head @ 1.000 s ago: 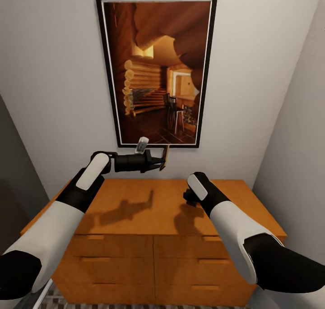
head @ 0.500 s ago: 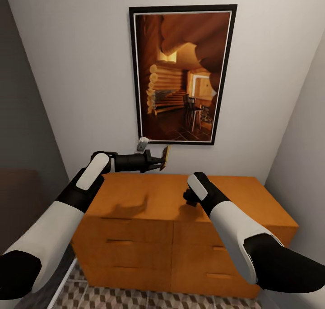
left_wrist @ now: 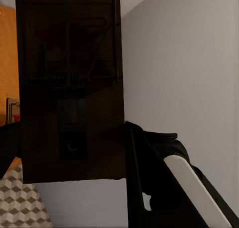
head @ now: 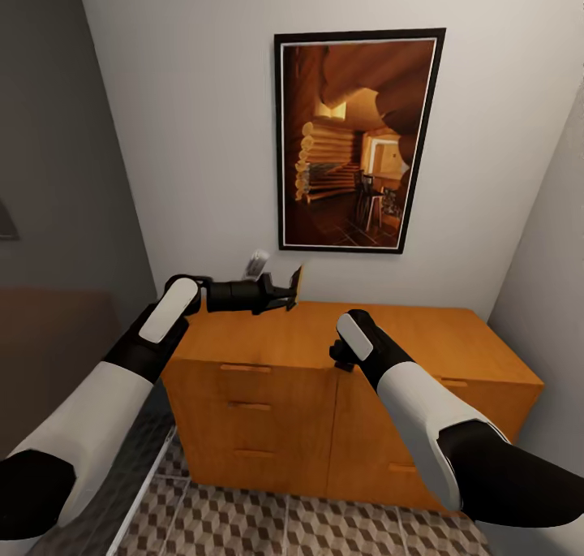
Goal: Take the four mousetraps from the cabinet in the bathroom and place them on the bathroom floor. Make sure all four end up on the same floor surface, and ensure that at least two of them are either under or directly next to the same bathroom sink.
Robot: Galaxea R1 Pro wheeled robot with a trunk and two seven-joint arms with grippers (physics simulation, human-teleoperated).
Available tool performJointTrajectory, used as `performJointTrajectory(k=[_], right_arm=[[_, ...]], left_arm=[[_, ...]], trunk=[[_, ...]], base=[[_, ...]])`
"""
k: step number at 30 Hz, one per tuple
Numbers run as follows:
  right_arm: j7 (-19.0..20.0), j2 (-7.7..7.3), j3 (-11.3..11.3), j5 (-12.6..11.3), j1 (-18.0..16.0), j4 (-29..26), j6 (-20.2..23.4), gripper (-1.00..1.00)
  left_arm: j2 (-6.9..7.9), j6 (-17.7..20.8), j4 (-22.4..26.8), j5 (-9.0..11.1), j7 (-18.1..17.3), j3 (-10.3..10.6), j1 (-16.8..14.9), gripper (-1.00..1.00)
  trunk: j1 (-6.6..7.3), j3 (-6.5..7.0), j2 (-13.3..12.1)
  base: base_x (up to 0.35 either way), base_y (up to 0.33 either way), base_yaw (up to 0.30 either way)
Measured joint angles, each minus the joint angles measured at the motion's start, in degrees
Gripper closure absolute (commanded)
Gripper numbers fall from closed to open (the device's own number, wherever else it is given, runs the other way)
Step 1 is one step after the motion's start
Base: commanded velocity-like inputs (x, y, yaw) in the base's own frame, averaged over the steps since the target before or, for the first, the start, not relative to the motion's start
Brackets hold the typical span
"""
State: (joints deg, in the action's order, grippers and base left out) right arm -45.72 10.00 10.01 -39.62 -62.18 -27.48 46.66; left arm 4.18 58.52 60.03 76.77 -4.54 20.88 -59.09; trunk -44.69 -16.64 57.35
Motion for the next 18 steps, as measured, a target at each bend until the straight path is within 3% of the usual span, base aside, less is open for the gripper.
performJointTrajectory(k=[11,18], right_arm=[[0.1,0.0,0.0,0.0,0.0,0.0,0.0,1.0],[0.2,0.0,0.0,0.0,0.0,0.0,0.0,1.0]], left_arm=[[-1.48,0.0,-4.1,-0.5,-0.4,1.3,0.0,1.0],[-1.41,0.0,-4.4,-2.8,-0.5,1.1,0.0,1.0]], trunk=[[-0.01,0.0,0.0],[0.01,0.0,0.0]], base=[[-0.243,0.014,0.0],[-0.208,0.0,0.0]])
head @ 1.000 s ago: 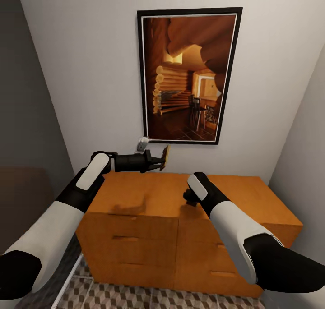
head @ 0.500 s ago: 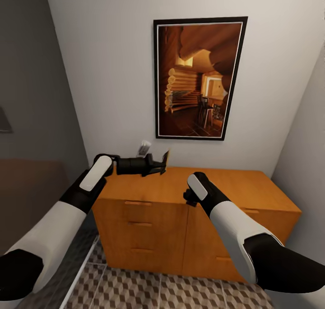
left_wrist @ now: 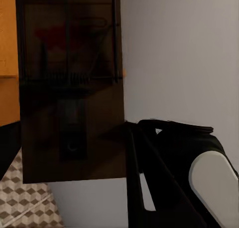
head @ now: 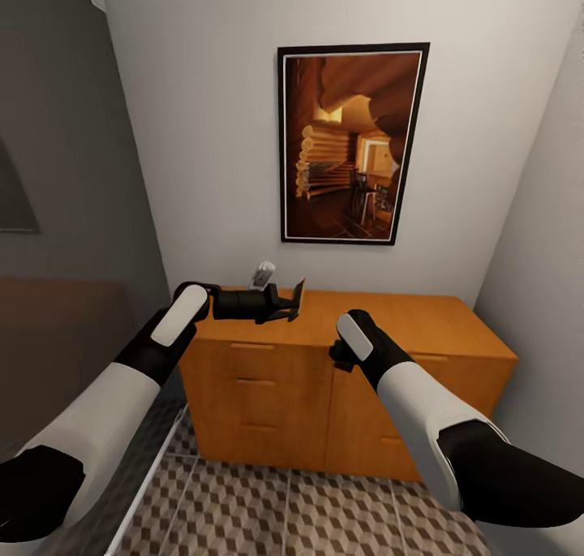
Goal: Take the four mousetraps from the cabinet in the bathroom and place them on the bathroom floor. Make sure all four end up on the same floor surface, and ensure that at least two of them are either under or directly next to the same bathroom sink.
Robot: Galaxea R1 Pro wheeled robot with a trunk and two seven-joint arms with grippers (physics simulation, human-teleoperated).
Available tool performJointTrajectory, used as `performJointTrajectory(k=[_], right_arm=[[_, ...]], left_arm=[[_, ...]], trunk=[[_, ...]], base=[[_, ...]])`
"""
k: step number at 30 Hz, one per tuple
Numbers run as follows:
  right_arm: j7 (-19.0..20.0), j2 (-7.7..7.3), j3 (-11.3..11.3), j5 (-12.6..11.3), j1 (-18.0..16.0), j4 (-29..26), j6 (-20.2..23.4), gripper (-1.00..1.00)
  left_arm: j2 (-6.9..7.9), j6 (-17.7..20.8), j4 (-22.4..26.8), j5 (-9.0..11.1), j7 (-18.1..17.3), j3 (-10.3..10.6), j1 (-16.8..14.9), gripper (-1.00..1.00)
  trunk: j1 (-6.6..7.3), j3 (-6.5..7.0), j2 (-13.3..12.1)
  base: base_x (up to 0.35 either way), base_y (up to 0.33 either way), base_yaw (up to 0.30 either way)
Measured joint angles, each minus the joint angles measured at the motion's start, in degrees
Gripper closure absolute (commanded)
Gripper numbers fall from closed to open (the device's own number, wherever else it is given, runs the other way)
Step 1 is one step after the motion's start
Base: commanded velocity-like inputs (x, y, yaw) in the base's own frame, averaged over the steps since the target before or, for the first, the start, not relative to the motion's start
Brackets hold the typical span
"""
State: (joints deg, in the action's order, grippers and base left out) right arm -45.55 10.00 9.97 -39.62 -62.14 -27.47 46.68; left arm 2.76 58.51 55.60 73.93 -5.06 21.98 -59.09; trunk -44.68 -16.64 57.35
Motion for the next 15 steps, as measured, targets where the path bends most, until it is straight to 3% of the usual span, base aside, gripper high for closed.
performJointTrajectory(k=[5,15], right_arm=[[0.0,0.0,0.0,0.0,0.1,0.0,0.0,1.0],[0.0,0.0,0.0,0.1,0.2,0.0,0.0,1.0]], left_arm=[[0.06,0.0,0.0,-1.6,-0.1,-0.2,0.0,1.0],[0.37,0.0,0.2,-2.0,-0.1,-0.3,0.0,1.0]], trunk=[[0.0,0.0,0.0],[0.0,0.0,0.0]], base=[[-0.225,0.0,0.0],[-0.102,0.0,0.0]])
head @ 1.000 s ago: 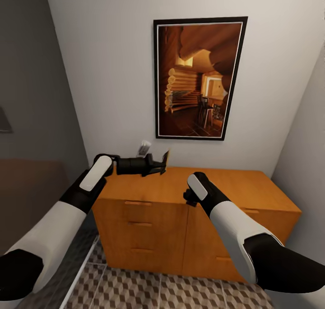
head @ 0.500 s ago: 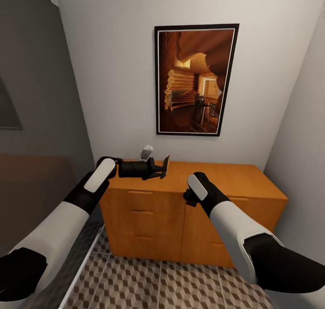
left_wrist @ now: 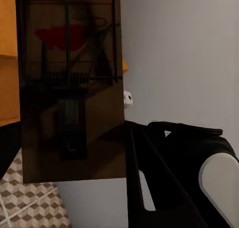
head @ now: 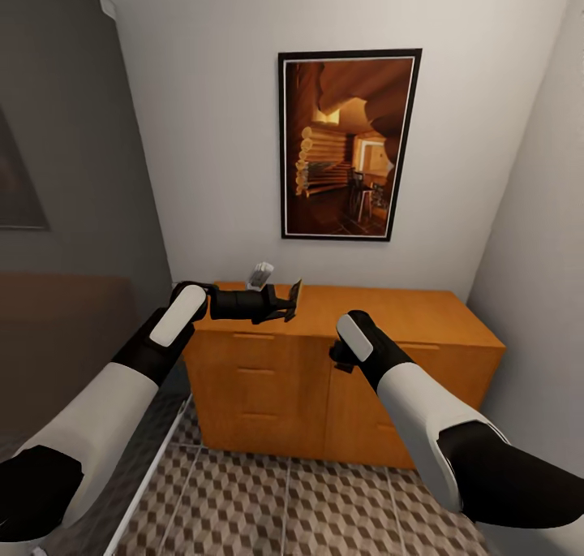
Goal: Take the four mousetraps from the cabinet in the bathroom and place them on the bathroom floor. Make sure all four end up on the same floor surface, and ensure that at least two of them are either under or directly next to the same bathroom sink.
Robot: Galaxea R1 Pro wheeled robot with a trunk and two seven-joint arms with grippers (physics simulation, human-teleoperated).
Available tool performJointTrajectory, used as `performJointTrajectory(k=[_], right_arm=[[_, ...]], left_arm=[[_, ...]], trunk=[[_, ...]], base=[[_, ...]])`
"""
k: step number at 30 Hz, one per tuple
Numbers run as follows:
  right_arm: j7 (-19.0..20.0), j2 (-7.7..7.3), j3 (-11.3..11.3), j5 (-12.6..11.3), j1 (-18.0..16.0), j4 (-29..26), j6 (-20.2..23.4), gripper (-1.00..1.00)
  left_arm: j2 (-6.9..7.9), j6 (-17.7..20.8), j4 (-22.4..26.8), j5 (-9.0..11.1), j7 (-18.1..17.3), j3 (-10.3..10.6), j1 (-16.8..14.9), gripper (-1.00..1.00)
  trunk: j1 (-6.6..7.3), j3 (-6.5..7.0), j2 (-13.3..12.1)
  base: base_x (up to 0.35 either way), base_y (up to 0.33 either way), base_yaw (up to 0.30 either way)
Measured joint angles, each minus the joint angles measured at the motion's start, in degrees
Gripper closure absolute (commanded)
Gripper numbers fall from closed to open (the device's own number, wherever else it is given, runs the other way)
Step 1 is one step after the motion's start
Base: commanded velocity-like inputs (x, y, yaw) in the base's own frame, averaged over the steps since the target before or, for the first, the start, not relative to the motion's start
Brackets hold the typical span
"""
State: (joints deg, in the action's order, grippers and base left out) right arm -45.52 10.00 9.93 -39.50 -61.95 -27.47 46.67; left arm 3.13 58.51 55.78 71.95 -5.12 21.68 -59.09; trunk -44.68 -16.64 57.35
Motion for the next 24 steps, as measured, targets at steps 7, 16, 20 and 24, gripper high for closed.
performJointTrajectory(k=[7,16,20,24], right_arm=[[0.0,0.0,0.0,0.1,0.2,0.4,0.0,1.0],[0.9,0.0,0.0,0.1,0.4,5.2,-2.0,1.0],[2.4,0.0,-0.1,0.2,0.5,7.0,-2.4,1.0],[3.3,0.0,-0.1,0.2,0.5,8.5,-3.4,1.0]], left_arm=[[2.73,0.0,0.3,0.0,-0.1,-0.1,0.0,1.0],[4.74,0.0,0.4,0.0,0.0,-0.1,0.0,1.0],[5.21,0.0,0.2,-0.4,0.0,0.0,0.0,1.0],[5.31,0.0,0.0,-1.7,0.0,0.0,0.0,1.0]], trunk=[[0.02,0.0,0.0],[0.02,0.0,0.0],[0.01,0.0,0.0],[-0.01,0.0,0.0]], base=[[-0.039,0.0,0.0],[-0.002,0.0,0.0],[-0.072,0.0,0.0],[-0.248,0.0,0.0]])
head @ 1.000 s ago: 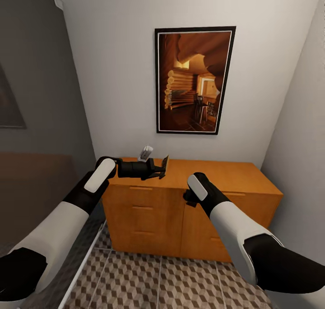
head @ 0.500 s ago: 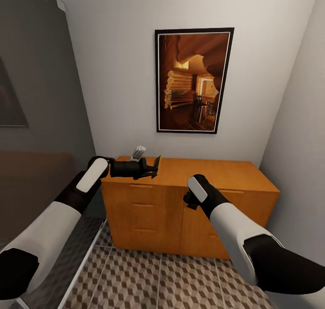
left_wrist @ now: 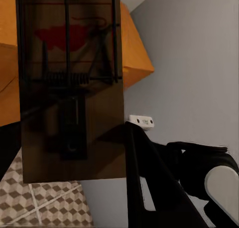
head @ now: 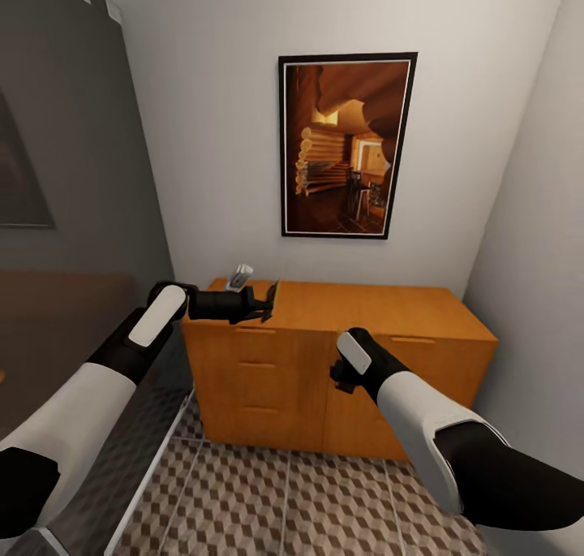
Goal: Take the four mousetraps from the cabinet in the bathroom and place them on the bathroom floor. Make sure all four end up on the same floor surface, and ensure that at least two of them are either under or directly next to the same bathroom sink.
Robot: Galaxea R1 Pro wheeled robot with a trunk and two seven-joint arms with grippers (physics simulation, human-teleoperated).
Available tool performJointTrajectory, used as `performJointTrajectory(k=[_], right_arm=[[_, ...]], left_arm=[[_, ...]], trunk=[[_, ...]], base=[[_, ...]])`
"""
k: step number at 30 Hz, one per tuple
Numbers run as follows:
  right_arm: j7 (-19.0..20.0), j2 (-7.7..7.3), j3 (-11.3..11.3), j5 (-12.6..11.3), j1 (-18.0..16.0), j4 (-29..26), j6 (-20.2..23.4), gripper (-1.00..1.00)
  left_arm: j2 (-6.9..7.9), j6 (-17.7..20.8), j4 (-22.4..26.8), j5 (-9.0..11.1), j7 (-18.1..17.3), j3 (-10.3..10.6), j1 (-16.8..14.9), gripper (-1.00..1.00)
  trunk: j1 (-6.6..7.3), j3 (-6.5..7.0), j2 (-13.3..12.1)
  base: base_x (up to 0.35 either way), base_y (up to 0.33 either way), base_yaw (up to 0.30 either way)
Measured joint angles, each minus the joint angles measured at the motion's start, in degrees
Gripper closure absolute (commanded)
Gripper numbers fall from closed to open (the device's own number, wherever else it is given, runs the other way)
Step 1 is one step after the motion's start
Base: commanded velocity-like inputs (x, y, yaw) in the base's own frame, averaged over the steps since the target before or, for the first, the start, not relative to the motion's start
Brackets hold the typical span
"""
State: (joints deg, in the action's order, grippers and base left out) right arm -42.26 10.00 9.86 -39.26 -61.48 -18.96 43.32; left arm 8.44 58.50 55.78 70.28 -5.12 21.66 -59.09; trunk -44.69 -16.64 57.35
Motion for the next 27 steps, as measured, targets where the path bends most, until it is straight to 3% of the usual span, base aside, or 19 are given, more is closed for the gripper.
performJointTrajectory(k=[7,11,19,22,27], right_arm=[[0.3,0.0,0.0,0.0,0.0,2.6,-0.9,1.0],[2.5,0.0,0.0,0.0,0.3,5.1,-3.2,1.0],[7.2,0.0,0.1,0.6,1.1,11.3,-7.0,1.0],[7.7,0.0,0.2,2.7,1.2,13.6,-8.7,1.0],[8.9,-0.02,0.2,6.1,1.9,15.9,-10.7,1.0]], left_arm=[[0.09,0.0,-1.4,-1.1,0.0,0.0,0.0,1.0],[0.11,0.0,-3.7,-1.4,0.0,0.1,0.0,1.0],[-0.02,0.0,-8.5,-5.1,0.2,0.2,0.0,1.0],[-0.04,0.0,-11.9,-7.5,0.3,0.2,0.0,1.0],[-0.13,-0.3,-16.5,-8.7,0.4,0.2,0.0,1.0]], trunk=[[-0.01,0.0,0.0],[-0.01,0.0,0.0],[0.01,0.0,0.0],[0.01,-0.01,0.0],[0.01,0.0,0.0]], base=[[-0.302,0.0,0.0],[-0.311,0.0,0.0],[-0.248,0.0,0.0],[-0.131,0.0,0.0],[-0.152,0.0,0.0]])
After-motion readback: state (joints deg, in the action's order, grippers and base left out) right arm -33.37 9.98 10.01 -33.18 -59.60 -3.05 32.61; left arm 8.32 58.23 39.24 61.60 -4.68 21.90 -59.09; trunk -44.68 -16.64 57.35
